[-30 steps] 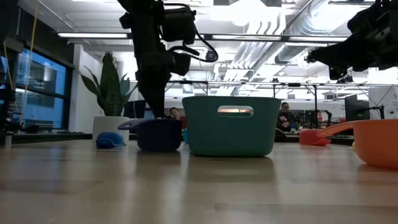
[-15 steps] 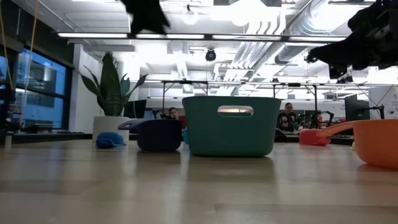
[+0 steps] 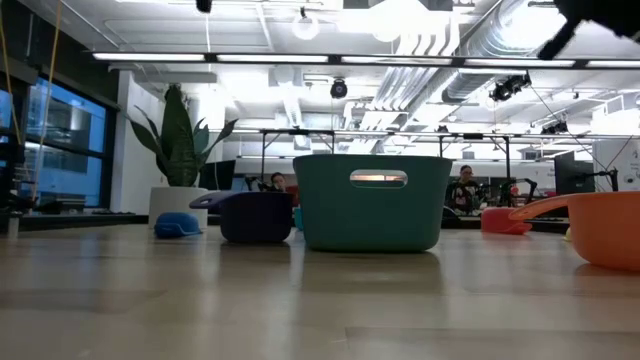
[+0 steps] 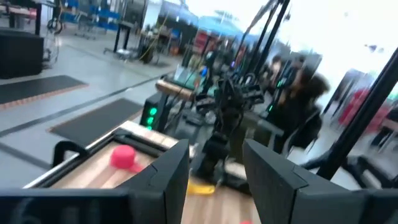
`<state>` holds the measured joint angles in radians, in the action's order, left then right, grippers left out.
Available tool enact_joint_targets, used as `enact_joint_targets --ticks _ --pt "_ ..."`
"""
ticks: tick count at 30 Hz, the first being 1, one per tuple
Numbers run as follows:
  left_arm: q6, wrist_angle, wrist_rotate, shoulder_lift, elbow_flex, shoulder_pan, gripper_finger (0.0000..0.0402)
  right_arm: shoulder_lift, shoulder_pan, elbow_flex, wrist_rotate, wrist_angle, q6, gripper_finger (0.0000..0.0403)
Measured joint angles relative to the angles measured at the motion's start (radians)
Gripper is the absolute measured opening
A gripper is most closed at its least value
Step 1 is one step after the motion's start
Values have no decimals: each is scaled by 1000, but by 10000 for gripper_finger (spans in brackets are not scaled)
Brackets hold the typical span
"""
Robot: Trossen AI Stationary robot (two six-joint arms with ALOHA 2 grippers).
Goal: Nest measuring cups in basket
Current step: Move the red measuring cup to the top right of the table
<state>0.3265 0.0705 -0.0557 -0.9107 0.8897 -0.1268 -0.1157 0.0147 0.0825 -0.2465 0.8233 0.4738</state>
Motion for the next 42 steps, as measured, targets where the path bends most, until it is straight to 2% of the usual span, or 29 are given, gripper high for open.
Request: enact_joint_targets --ticks 4,7,10,13,18,22,27,30,35,42 --pt "32 85 -1 13 -62 0 142 -198 1 160 -61 -145 60 1" --pt "38 88 -1 13 -61 0 142 -337 18 313 -54 -355 65 13" --pt "38 86 0 13 -61 4 142 -430 41 475 -21 -707 87 42" --pt "38 89 2 13 -61 4 142 -505 66 630 -17 -1088 147 88" --pt "38 89 2 13 -61 5 142 -619 108 802 -167 -1583 436 177" --pt "38 85 3 13 -61 5 142 -715 167 838 -253 -1860 713 219" --pt "38 85 20 13 -61 5 142 -829 240 753 -237 -1898 859 224" --pt "38 85 21 13 -61 5 142 -878 294 670 -167 -1859 932 225" --pt "38 85 20 13 -61 5 142 -889 378 519 -17 -1705 993 225" --pt "38 85 20 13 -61 3 142 -858 465 354 13 -1415 1095 225"
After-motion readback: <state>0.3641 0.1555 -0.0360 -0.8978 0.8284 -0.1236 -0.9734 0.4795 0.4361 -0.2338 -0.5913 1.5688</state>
